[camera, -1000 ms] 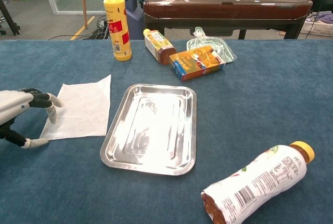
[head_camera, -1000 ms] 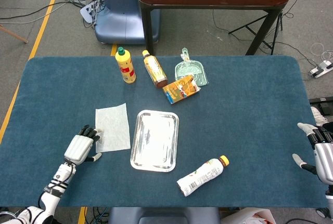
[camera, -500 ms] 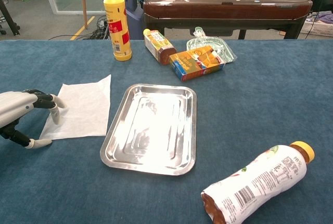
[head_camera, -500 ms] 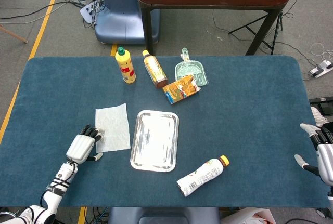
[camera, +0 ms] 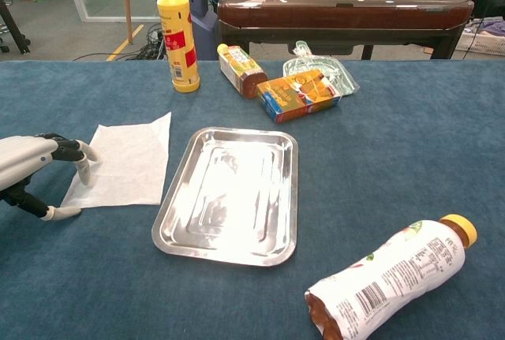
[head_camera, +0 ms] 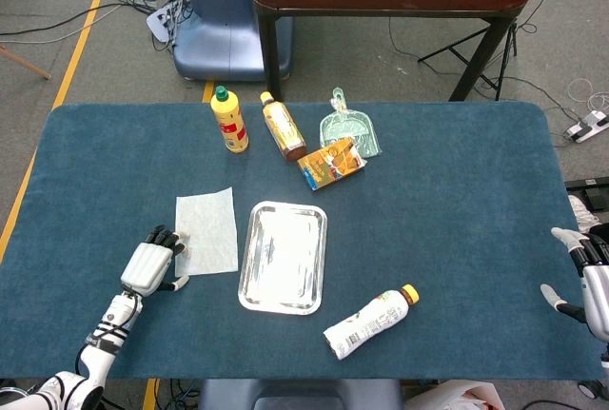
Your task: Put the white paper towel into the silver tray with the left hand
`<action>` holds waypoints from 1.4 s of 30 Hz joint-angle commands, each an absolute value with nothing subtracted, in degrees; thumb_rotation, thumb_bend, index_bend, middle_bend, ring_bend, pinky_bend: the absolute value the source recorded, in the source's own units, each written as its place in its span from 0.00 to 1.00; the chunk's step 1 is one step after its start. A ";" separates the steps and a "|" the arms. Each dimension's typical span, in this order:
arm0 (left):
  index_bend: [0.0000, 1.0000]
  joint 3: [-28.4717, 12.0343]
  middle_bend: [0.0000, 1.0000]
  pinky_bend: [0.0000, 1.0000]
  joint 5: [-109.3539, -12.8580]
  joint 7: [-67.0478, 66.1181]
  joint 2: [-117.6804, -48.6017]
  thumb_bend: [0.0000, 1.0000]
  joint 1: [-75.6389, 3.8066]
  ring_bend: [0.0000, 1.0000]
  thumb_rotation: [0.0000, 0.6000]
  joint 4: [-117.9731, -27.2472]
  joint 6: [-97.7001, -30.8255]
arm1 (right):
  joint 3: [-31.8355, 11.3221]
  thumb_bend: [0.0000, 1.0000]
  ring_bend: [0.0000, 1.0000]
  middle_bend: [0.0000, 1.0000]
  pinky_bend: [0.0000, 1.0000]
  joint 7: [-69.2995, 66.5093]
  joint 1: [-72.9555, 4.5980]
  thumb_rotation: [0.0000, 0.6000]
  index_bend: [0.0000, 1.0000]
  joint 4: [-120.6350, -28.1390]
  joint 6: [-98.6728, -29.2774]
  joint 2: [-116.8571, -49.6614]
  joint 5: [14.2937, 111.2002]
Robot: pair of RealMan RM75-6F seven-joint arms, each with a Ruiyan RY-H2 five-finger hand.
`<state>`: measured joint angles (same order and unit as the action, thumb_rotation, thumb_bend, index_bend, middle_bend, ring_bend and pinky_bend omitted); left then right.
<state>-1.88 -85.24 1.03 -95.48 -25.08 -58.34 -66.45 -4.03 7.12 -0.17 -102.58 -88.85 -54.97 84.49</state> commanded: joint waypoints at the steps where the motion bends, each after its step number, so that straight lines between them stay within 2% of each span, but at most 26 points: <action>1: 0.45 -2.04 0.22 0.07 -84.93 1.31 -95.49 0.18 -25.10 0.18 1.00 -58.09 -66.31 | -4.02 0.18 0.18 0.23 0.28 7.15 -0.16 1.00 0.20 -102.60 -88.82 -54.98 84.47; 26: 0.45 -2.56 0.22 0.07 -84.27 4.12 -96.54 0.20 -25.89 0.18 1.00 -54.88 -65.64 | -4.13 0.18 0.18 0.23 0.28 7.83 -0.10 1.00 0.20 -103.14 -88.62 -54.98 84.11; 42: 0.48 -2.72 0.23 0.07 -84.03 5.03 -97.29 0.29 -26.38 0.18 1.00 -53.10 -65.20 | -4.14 0.18 0.18 0.23 0.28 8.04 -0.12 1.00 0.20 -103.22 -88.24 -55.01 83.69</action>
<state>-2.72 -84.03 5.03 -97.28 -26.38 -53.09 -65.20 -4.14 8.04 -0.12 -103.21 -88.24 -55.01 83.68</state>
